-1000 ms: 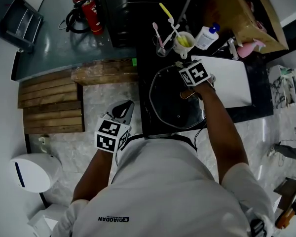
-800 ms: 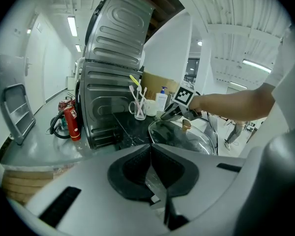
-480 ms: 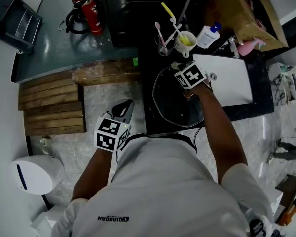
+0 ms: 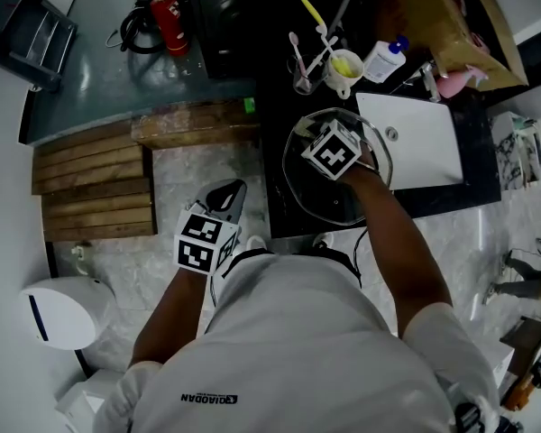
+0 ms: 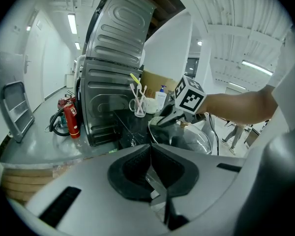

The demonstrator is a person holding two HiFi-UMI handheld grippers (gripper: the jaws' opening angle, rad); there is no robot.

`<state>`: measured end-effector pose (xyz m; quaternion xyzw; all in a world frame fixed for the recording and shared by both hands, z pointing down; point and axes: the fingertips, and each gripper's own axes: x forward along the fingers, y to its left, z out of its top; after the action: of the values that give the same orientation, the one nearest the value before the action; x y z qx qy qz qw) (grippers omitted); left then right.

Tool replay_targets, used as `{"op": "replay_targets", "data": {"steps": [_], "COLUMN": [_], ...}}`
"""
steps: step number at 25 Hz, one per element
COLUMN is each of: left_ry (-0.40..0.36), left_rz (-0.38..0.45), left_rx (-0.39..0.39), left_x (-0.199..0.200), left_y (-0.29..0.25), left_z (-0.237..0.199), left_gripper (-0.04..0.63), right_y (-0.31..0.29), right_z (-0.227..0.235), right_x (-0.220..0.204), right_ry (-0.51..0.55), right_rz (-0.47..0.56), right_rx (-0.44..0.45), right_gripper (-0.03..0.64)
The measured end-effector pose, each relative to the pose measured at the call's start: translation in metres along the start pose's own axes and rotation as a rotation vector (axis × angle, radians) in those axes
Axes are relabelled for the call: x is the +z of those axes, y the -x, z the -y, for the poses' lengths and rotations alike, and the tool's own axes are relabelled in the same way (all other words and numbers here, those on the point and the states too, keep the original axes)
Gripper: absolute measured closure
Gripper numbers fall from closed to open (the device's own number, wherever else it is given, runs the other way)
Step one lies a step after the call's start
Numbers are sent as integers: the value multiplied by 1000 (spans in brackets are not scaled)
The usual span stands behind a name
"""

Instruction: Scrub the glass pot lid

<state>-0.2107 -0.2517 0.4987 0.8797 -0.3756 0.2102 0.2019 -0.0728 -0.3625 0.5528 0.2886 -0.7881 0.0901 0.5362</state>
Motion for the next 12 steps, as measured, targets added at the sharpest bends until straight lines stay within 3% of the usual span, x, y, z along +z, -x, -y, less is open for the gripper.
{"op": "replay_targets", "data": {"steps": [6,12], "left_ry": [5,0], "left_rz": [-13,-6], "left_rx": [1,5], "left_x": [-15,-19], "left_y": [5,13], "left_z": [5,14], "left_gripper": [577,577], "right_y": [-1,1], "right_z": [-31,-60], "right_x": [4,2], "right_ry": [178,273], "right_rz": [-22,-13], "right_rx": [-23,-20], "right_gripper": [522,522]}}
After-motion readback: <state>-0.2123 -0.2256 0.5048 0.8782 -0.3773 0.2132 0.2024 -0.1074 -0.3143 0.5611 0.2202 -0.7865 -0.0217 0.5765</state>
